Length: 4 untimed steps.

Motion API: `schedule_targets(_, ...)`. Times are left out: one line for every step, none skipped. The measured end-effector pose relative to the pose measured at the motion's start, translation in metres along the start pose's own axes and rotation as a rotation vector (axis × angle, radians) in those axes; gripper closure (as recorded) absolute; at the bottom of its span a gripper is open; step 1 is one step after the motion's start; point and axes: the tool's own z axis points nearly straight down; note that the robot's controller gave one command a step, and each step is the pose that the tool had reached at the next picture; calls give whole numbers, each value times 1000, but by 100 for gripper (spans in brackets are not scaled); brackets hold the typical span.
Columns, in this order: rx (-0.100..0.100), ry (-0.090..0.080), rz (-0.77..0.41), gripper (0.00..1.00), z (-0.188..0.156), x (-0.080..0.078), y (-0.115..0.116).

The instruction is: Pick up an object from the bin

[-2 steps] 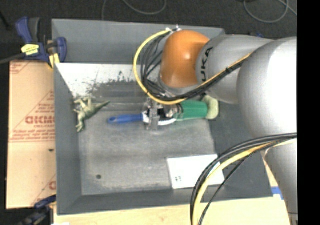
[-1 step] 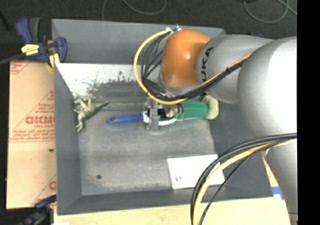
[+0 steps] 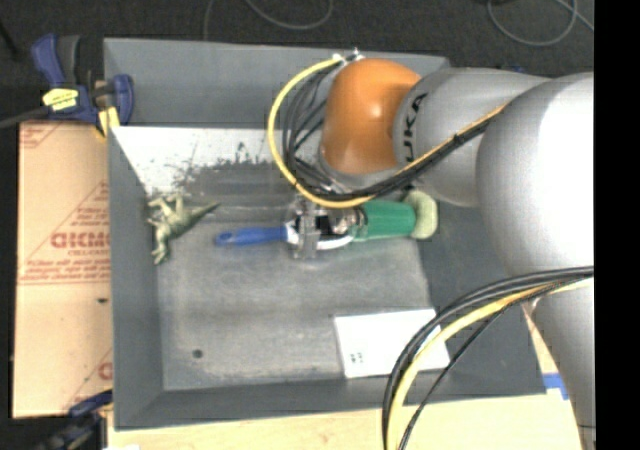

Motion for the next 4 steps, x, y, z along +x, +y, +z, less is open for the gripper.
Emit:
schedule_targets(0, 5, 0, 100, -5, 1, 0)
schedule_targets(0, 9, 0, 100, -22, 2, 0)
schedule_targets(0, 3, 1, 100, -38, 1, 0)
schedule_targets(0, 4, 1, 100, -52, 1, 0)
